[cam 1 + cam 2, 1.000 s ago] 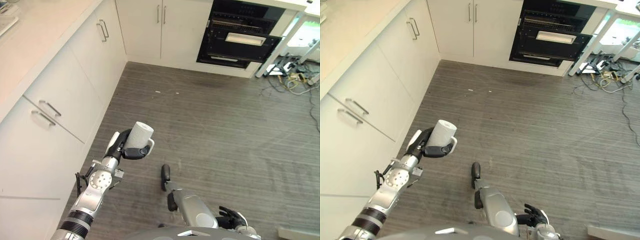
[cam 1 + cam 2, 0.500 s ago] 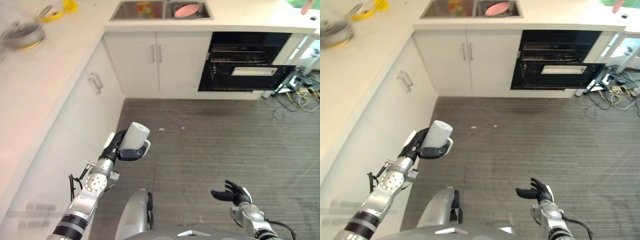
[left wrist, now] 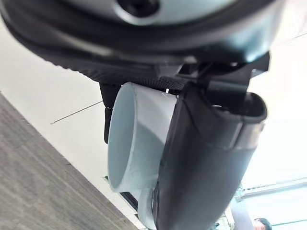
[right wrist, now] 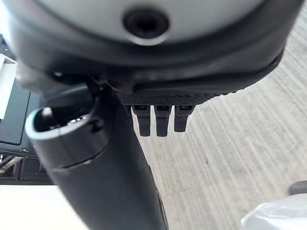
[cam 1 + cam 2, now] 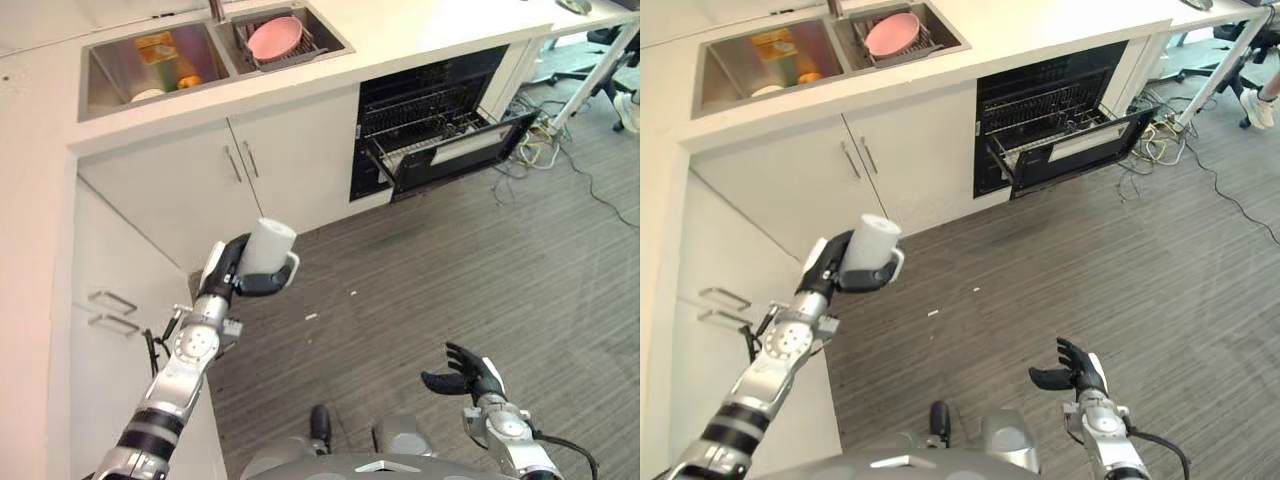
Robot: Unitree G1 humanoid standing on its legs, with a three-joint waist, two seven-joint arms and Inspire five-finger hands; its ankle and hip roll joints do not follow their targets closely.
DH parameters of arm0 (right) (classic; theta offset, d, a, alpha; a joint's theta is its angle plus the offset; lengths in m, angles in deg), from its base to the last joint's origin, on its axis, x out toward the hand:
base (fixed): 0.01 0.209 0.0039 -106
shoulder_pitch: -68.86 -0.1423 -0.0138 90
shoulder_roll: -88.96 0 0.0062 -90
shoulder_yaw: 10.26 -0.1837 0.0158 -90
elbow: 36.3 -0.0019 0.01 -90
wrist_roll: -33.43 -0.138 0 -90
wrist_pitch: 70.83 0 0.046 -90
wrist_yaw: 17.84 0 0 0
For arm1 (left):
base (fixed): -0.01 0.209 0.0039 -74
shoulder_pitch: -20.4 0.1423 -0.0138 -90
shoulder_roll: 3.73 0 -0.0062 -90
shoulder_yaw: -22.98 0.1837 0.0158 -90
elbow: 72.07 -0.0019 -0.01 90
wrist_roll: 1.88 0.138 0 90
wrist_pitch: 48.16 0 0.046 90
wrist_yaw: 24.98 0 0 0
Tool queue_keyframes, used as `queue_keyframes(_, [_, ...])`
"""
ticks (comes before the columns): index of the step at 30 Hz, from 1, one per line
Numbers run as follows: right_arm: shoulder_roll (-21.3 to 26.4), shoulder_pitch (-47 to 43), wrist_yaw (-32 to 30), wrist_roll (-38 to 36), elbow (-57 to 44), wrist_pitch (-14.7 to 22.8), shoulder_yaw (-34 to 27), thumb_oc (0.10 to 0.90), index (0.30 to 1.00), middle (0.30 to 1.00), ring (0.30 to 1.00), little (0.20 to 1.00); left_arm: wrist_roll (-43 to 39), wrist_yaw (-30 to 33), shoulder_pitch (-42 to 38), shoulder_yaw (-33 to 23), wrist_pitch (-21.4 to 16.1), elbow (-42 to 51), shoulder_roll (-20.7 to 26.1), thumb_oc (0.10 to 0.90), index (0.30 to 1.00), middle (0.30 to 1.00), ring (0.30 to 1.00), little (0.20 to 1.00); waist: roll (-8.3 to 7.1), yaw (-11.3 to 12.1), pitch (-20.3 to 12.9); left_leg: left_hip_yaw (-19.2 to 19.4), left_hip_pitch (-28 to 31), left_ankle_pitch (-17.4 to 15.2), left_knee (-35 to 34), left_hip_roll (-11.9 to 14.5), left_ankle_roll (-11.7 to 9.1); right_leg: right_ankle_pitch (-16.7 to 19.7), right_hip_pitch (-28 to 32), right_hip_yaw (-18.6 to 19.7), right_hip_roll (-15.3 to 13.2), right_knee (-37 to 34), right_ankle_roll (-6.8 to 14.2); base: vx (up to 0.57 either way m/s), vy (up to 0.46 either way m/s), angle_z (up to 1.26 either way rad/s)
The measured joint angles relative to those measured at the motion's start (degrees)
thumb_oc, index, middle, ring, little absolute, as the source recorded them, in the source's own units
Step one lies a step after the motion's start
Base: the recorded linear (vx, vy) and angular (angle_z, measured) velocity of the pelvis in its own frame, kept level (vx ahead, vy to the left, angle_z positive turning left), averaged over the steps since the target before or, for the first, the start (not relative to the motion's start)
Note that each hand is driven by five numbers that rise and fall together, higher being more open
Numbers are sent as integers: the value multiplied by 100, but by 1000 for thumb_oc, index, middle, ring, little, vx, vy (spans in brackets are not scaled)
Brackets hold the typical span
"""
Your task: Place the dishes in the dishwasher.
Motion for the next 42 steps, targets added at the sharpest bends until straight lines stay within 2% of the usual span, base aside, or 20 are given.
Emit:
queue_keyframes(2, [36, -36, -5, 1, -78, 9, 4, 800, 900, 900, 900, 900, 0, 3, 57, -99, -26, 9, -107, 400, 300, 300, 300, 300, 152, -17, 35, 11, 291, -187, -182, 75, -160, -15, -185, -350, 118, -1217, 14, 407, -120, -15])
queue_keyframes(4, [57, -30, -11, 3, -157, -2, 0, 800, 900, 900, 900, 900, 1, 48, 47, -182, -22, -29, -126, 400, 300, 300, 300, 300, 201, -113, 79, -88, 578, -348, -293, 105, -132, 499, -533, -363, 547, -3419, 297, 363, -166, 38])
queue_keyframes(5, [74, -41, -16, 3, -157, -1, -1, 800, 900, 900, 900, 900, 1, 66, 41, -203, -25, -60, -124, 400, 300, 300, 300, 300, 197, -132, 90, -198, 677, -463, -294, 110, -108, 863, -729, -396, 652, -3811, 187, 467, -260, 61])
queue_keyframes(7, [90, -106, -25, 55, -172, -17, 13, 800, 900, 900, 900, 900, 91, 238, 63, -231, -17, -279, -163, 400, 300, 300, 300, 300, 156, -100, 127, -157, 1024, -815, -317, 147, -409, 1258, -883, -966, 651, -4871, 432, 382, -242, 25])
queue_keyframes(9, [94, -101, -29, 113, -207, -16, -4, 800, 900, 900, 900, 900, 105, 275, 196, -241, 16, -358, -238, 400, 300, 300, 300, 300, 139, -111, 129, -48, 1335, -912, -340, 167, -510, 1277, -899, -1192, 615, -4792, 376, 277, -187, 14])
queue_keyframes(10, [110, -44, -32, 213, -229, -16, -22, 800, 900, 900, 900, 900, 106, 262, 376, -236, 25, -357, -310, 400, 300, 300, 300, 300, 82, -144, 96, -48, 1643, -936, -337, 146, -550, 1346, -814, -1237, 558, -4333, 205, 544, -445, 45])
queue_keyframes(11, [232, 148, -33, 230, -342, -16, -74, 800, 900, 900, 900, 900, 106, 268, 697, -218, 22, -323, -508, 400, 300, 300, 300, 300, 53, -136, -80, -48, 2077, -1049, -171, 207, -729, 1705, -573, -1206, 590, -3753, -337, 513, -462, 41])
queue_keyframes(13, [470, 127, -35, 237, -471, -12, -102, 800, 900, 900, 900, 900, 100, 293, 867, -218, 24, -323, -717, 400, 300, 300, 300, 300, 248, -112, -212, -46, 2005, -1052, 396, 389, -759, 1861, -549, -1197, 715, -3371, -565, 276, -292, 11])
queue_keyframes(17, [608, -277, -55, 237, -614, 1, -193, 800, 900, 900, 900, 900, 88, 286, 742, -223, 22, -295, -691, 400, 300, 300, 300, 300, 224, -20, -211, 4, 974, -988, 2590, 702, -730, 1412, -111, -1026, 1018, -3373, -943, 174, -316, -19])
queue_keyframes(19, [686, -336, -66, 237, -905, 9, -213, 800, 900, 900, 900, 900, 18, 307, 580, -249, -21, -198, -640, 400, 300, 300, 300, 300, 8, 80, -78, -186, -213, -359, 4711, 901, -528, 1053, 336, -942, 1168, -3460, -1272, 245, -319, -29])
queue_keyframes(20, [645, -207, -123, 237, -1400, 13, -332, 800, 900, 900, 900, 900, -69, 368, 500, -280, -53, -193, -620, 400, 300, 300, 300, 300, -332, 233, -6, 188, -1293, -412, 5475, 963, -442, 930, 681, -760, 1107, -3608, -1148, 287, -51, -45])
queue_keyframes(24, [767, -170, -255, 244, -1560, 0, -328, 800, 900, 900, 900, 900, -61, 216, 912, -20, -56, -103, -474, 400, 300, 300, 300, 300, -389, 129, 5, 84, -1697, -639, 2179, 503, -650, 882, 1558, -509, 1052, -4152, -812, 167, 46, -53])
queue_keyframes(26, [825, -56, -251, 248, -1588, 33, -313, 800, 900, 900, 900, 900, -68, 207, 1105, 206, -8, -136, -597, 400, 300, 300, 300, 300, -133, 43, 11, -54, -1583, 212, 1210, 332, -335, 671, 1790, -476, 1253, -3906, -463, 67, 23, -63])
queue_keyframes(27, [945, 100, -249, 249, -1646, 110, -254, 800, 900, 900, 900, 900, -66, 194, 1119, 379, 17, -222, -718, 400, 300, 300, 300, 300, 227, -57, 12, -75, -1524, 1241, 1082, 377, 30, 522, 1697, -539, 1594, -3247, -212, 132, 79, -11])
queue_keyframes(28, [902, 168, -244, 253, -1686, 143, -213, 800, 900, 900, 900, 900, -56, 165, 1072, 466, 29, -309, -747, 400, 300, 300, 300, 300, 399, -229, 36, 14, -1427, 932, 1073, 626, 206, 263, 1215, -478, 1645, -2225, -267, 136, 81, -78])
queue_keyframes(29, [1020, 237, -145, 259, -2009, 180, -233, 800, 900, 900, 900, 900, -27, 189, 1056, 369, 17, -303, -1076, 400, 300, 300, 300, 300, 458, -149, -103, -281, -1191, 817, 201, 522, -49, 0, 432, -62, 865, -2165, -438, 96, 61, -68])
queue_keyframes(30, [1020, 237, -145, 259, -2009, 180, -233, 800, 900, 900, 900, 900, -27, 189, 1056, 369, 17, -303, -1076, 400, 300, 300, 300, 300, 458, -149, -103, -281, -1191, 817, 201, 522, -49, 0, 432, -62, 865, -2165, -438, 64, 64, -81])
queue_keyframes(31, [965, 352, -160, 257, -1983, 189, -427, 800, 900, 900, 900, 900, -3, 152, 840, 380, 58, -558, -1267, 400, 300, 300, 300, 300, 668, -251, -90, -365, -1032, 611, -77, 707, -453, 246, 669, -312, 802, -2854, -291, 102, 132, 30])
queue_keyframes(33, [738, 581, -139, 259, -1905, -44, -422, 800, 900, 900, 900, 900, 107, 66, 789, 518, 148, -647, -1074, 400, 300, 300, 300, 300, 196, -386, 20, -71, -219, 415, -192, 550, -577, 421, 1519, -429, 558, -3629, -346, 88, 152, 30])
queue_keyframes(42, [665, 441, -118, 398, -1914, -29, -551, 800, 900, 900, 900, 900, 101, 87, 877, 515, 185, -644, -967, 400, 300, 300, 300, 300, 99, -272, -34, 82, 374, 393, -623, 741, -430, 412, 1603, -309, 744, -3555, -126, 2, 87, -1])
